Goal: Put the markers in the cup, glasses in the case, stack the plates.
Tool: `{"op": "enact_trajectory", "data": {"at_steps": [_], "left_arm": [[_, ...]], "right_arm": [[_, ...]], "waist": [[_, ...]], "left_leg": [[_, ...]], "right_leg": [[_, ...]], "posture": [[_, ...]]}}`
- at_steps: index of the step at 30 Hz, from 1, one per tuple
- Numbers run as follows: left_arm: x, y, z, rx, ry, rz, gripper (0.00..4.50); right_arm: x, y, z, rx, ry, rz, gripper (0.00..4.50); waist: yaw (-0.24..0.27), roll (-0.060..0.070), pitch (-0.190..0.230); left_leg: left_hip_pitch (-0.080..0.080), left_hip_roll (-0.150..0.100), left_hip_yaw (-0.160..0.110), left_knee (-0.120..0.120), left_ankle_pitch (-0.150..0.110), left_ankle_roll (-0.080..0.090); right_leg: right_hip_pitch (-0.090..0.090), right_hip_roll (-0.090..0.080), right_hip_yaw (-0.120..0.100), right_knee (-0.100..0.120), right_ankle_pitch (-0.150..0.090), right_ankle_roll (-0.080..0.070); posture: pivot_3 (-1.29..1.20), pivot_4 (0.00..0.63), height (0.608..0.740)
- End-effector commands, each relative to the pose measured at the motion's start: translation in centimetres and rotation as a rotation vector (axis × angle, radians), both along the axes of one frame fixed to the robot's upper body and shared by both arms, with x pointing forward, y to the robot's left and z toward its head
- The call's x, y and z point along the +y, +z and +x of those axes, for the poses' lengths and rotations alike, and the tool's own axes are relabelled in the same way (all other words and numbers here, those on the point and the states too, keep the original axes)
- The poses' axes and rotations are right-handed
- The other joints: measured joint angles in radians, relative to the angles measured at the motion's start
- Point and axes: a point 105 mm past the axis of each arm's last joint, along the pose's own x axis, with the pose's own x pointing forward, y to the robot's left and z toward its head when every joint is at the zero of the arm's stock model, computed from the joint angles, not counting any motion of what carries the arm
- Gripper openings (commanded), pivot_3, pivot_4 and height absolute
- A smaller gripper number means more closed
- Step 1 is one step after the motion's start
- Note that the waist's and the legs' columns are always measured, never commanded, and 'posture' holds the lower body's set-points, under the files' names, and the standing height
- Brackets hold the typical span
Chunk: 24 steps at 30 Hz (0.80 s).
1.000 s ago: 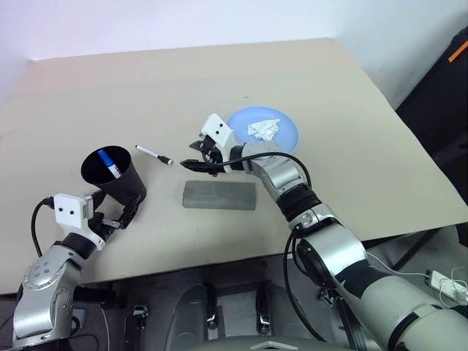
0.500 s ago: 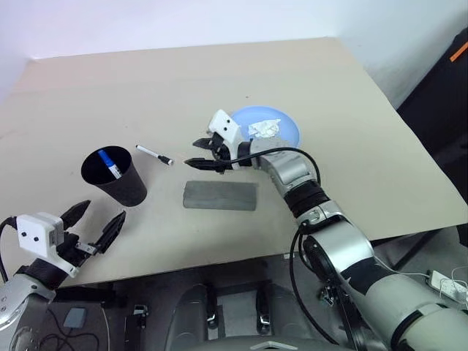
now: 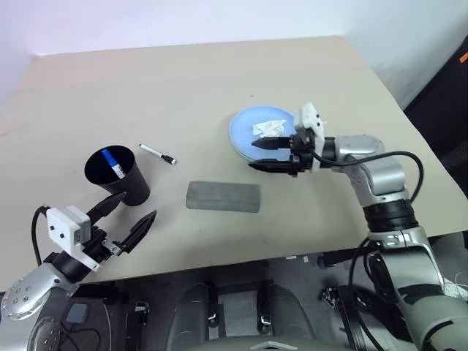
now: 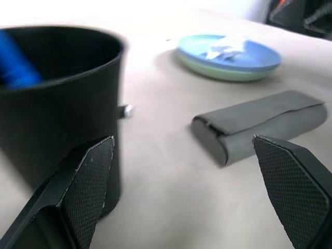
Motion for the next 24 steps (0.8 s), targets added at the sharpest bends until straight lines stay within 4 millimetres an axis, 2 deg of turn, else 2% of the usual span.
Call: {"op": "enact_trajectory", "data": {"at_steps": [1, 4, 10, 24], "left_arm": [[-0.4, 0.0, 0.2, -0.013, -0.014, 0.018, 4.47], [-0.7, -0.1, 0.2, -0.007, -0.026, 0.016, 4.47], [-0.8, 0.0, 0.0, 0.003, -0.04, 0.02, 4.47], [-0.6, -0.2, 0.5, -0.001, -0.026, 0.043, 4.47]], "right_arm": [[-1.3, 1.5, -0.6, -0.041, -0.01, 0.007, 2.95], [-2.2, 0.4, -0.7, -0.006, -0.039, -0.04, 2.95], [-3.4, 0.0, -0.8, 0.001, -0.07, -0.082, 2.95], [-3.9, -0.9, -1.3, 0.009, -0.088, -0.129, 2.95]], "waist": [[-0.001, 0.0, 0.0], [0.003, 0.0, 0.0], [0.008, 0.0, 0.0], [0.029, 0.0, 0.0]], "left_leg": [[0.0, 0.0, 0.0, 0.0, 0.0, 0.0], [0.001, 0.0, 0.0, 0.0, 0.0, 0.001], [0.001, 0.0, 0.0, 0.002, 0.0, 0.0], [0.001, 0.0, 0.0, 0.003, 0.0, 0.001]], "right_leg": [[0.0, 0.0, 0.0, 0.0, 0.0, 0.0], [0.002, 0.001, -0.001, 0.0, 0.0, 0.0], [0.002, 0.0, -0.001, 0.0, 0.0, 0.0], [0.003, 0.001, -0.001, 0.0, 0.0, 0.001]], "posture": [[0.0, 0.15, 0.719], [0.0, 0.15, 0.719], [0.0, 0.15, 0.719], [0.0, 0.15, 0.719]]}}
